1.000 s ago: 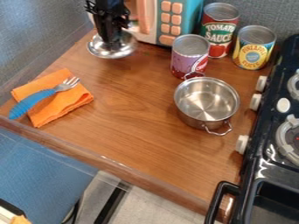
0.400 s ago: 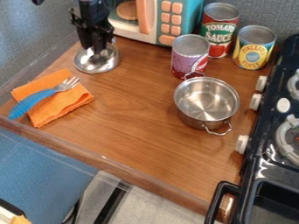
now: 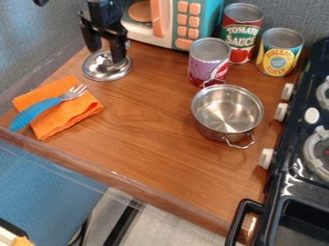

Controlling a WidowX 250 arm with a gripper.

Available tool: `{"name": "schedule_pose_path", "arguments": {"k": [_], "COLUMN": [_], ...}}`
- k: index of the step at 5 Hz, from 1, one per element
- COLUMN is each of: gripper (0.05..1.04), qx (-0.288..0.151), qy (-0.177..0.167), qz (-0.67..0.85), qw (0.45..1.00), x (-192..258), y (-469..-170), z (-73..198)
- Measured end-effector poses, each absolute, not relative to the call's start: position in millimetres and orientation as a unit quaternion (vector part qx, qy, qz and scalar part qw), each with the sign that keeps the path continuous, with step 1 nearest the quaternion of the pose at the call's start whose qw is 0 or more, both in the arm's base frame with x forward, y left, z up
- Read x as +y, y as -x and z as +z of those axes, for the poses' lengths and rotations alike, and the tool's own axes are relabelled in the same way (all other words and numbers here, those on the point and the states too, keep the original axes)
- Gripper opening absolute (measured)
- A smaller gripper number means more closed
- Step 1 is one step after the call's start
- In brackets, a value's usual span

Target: Move the silver lid to the middle left of the table

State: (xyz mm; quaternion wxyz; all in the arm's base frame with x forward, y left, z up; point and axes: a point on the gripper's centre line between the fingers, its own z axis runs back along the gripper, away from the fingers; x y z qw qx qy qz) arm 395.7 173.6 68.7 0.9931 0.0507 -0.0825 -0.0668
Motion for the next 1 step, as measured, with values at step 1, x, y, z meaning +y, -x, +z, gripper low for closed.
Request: {"name": "schedule_pose_path", "arguments": {"k": [1], "gripper": [1.003], "qx": [-0.085], "qy": [-0.05], "qz": [-0.062], "qw": [0.993], "x": [181.6], "y": [-386.0], "z": [89.0]}}
